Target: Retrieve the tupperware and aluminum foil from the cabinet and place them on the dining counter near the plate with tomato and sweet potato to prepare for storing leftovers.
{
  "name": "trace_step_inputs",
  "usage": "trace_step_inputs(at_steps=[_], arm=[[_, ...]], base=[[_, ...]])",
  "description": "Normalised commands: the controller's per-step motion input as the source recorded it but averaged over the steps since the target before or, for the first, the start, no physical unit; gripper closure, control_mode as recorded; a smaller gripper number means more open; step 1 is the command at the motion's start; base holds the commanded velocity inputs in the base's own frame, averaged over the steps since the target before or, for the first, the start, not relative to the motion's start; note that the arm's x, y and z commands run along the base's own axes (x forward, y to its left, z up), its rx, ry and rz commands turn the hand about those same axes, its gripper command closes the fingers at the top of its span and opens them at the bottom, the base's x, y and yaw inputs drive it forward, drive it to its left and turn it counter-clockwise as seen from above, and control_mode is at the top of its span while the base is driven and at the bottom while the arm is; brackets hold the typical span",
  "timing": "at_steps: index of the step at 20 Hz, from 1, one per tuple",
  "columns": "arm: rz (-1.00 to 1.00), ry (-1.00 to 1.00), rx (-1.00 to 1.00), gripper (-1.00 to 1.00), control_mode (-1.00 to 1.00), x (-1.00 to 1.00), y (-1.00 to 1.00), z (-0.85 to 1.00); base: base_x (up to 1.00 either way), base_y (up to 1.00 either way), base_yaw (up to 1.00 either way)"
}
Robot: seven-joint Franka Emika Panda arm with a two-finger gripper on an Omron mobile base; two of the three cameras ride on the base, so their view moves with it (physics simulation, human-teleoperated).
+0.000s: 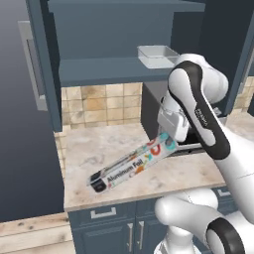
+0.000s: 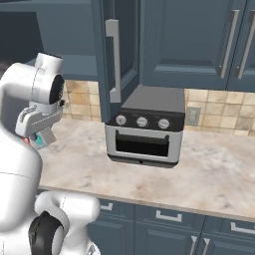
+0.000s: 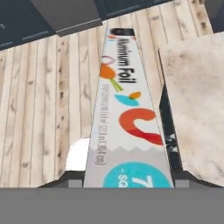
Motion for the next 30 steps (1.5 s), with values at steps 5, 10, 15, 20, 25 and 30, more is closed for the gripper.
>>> trace_step_inputs(at_steps=[5, 10, 15, 20, 25, 30], arm=[[0.0, 0.22, -0.12, 1.0, -1.0, -0.42, 0.04, 0.0], [0.0, 0.11, -0.04, 1.0, 1.0, -0.25, 0.0, 0.0], [0.0, 0.0, 0.0, 1.0, 1.0, 0.0, 0.0, 0.0], [0.0, 0.0, 0.0, 1.0, 1.0, 0.0, 0.0, 0.0], [0.0, 0.0, 0.0, 1.0, 1.0, 0.0, 0.0, 0.0], [0.0, 0.0, 0.0, 1.0, 1.0, 0.0, 0.0, 0.0]], base=[[0.0, 0.0, 0.0], [-0.28, 0.0, 0.0], [-0.97, 0.0, -0.12], [-1.0, -0.03, -0.16], [-0.98, 0.0, 0.29], [-0.62, 0.0, 0.77]])
